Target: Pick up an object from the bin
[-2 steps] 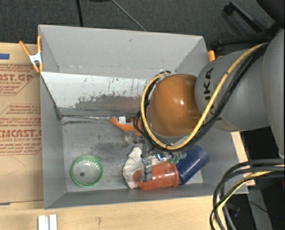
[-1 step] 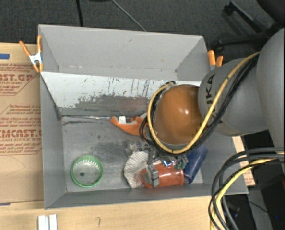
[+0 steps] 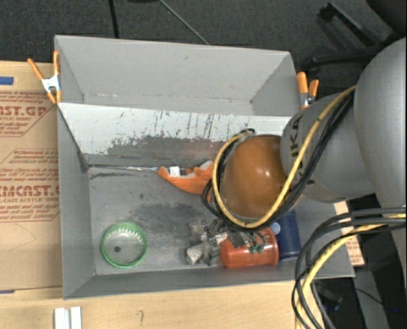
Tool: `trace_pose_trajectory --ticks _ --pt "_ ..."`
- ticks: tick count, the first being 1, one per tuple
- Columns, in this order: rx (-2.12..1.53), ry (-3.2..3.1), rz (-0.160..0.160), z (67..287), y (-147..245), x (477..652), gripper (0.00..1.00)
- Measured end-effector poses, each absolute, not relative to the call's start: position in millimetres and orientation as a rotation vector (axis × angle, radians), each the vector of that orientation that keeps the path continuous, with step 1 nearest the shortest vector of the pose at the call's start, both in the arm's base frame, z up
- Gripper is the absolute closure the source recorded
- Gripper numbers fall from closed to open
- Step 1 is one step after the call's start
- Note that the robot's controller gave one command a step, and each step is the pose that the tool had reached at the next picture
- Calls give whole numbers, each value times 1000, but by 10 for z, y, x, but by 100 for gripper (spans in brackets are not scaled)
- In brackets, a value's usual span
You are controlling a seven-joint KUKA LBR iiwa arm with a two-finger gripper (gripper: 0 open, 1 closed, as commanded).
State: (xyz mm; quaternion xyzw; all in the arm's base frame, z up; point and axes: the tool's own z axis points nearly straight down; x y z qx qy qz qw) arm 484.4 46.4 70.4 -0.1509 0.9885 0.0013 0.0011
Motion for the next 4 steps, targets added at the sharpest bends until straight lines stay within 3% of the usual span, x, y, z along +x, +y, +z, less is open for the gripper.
trace_pose_trajectory --ticks 2,3,4 --pt "-473 3107 4 721 466 4852 100" --pt "-738 3053 0 752 718 4952 100" --pt "-624 3078 3 1295 433 5169 100"
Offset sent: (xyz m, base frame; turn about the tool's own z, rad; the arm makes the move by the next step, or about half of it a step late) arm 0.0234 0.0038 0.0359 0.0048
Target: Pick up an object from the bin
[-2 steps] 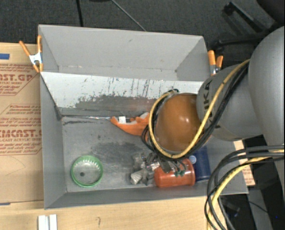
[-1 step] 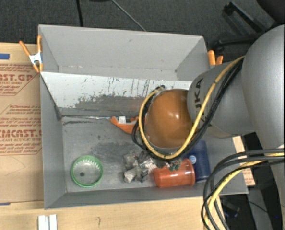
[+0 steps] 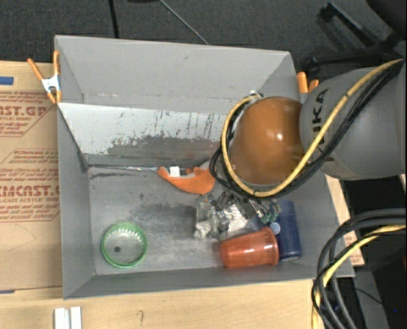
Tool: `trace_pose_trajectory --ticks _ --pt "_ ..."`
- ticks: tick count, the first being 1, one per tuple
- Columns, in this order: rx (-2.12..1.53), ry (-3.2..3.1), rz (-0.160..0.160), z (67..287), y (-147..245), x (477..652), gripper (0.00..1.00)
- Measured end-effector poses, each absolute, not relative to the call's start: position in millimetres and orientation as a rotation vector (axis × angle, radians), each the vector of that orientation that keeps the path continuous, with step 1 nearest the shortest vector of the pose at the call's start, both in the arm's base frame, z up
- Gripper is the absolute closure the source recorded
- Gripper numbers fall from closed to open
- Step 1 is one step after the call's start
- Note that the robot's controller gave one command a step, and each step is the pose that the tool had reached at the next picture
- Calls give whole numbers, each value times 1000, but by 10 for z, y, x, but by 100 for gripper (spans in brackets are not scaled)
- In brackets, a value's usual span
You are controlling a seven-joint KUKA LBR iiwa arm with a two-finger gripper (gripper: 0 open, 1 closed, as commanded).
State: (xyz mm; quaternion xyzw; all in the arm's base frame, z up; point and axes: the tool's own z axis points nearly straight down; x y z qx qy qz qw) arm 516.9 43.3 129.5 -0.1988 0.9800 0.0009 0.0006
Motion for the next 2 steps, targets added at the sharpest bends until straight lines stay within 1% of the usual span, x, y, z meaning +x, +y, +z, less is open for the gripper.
trace_pose_trajectory --ticks 1,2 --pt "-624 3078 3 1295 434 5169 100" --pt "-617 3078 2 2332 343 5423 100"
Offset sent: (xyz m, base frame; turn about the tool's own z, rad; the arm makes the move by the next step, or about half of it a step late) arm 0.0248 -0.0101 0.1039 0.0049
